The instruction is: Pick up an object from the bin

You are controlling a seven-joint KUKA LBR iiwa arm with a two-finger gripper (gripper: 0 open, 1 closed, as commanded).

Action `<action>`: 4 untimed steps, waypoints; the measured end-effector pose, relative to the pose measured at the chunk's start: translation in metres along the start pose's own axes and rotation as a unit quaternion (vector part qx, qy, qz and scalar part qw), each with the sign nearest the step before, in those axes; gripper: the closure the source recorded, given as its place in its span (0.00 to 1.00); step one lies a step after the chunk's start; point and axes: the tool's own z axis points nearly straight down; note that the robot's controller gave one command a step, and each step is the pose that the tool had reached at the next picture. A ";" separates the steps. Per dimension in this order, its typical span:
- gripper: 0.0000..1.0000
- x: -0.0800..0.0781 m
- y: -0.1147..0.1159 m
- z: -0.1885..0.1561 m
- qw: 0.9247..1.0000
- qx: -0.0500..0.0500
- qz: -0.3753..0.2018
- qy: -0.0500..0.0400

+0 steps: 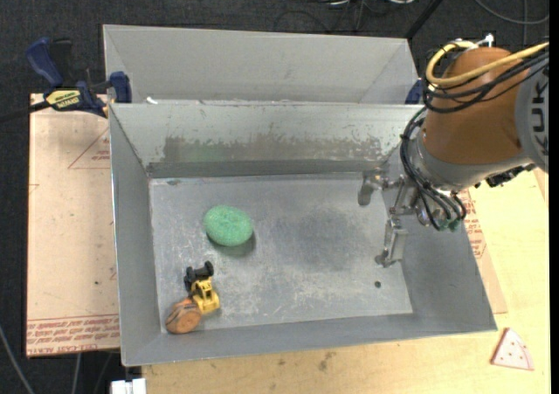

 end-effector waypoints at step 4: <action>0.00 -0.058 0.105 0.085 0.999 0.004 -0.039 0.000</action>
Offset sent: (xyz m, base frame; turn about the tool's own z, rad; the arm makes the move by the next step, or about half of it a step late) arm 0.0207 0.0899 -0.0389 -0.0663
